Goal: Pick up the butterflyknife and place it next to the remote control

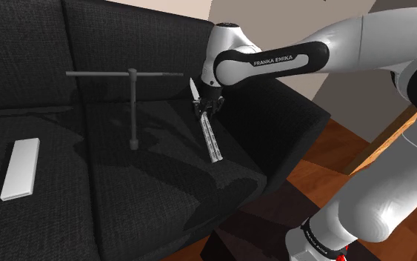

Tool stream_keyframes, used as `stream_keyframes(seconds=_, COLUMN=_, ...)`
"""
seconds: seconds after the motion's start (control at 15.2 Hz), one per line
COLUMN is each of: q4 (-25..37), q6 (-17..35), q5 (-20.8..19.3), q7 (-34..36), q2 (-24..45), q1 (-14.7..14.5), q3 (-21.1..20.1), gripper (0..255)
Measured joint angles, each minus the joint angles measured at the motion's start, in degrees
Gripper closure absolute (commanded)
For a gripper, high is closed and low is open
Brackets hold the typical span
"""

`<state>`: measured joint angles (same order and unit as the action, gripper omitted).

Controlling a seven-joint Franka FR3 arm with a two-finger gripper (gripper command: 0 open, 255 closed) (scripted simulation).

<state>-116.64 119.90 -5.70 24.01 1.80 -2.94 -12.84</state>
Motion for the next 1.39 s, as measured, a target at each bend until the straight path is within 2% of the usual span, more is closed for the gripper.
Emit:
stream_keyframes(seconds=0.4, q4=2.69, q6=-1.95, q5=-0.75, q7=8.35, q2=1.55, q1=-4.30, q3=-3.90, gripper=255)
stream_keyframes(seconds=0.92, q4=10.07, q6=-4.94, q5=-3.28, q7=19.62, q2=7.38, q1=-10.52, q3=-8.36, gripper=255)
stream_keyframes(seconds=1.39, q4=21.52, q6=-9.73, q5=-6.89, q7=29.03, q2=15.78, q1=-17.28, q3=-11.03, gripper=255)
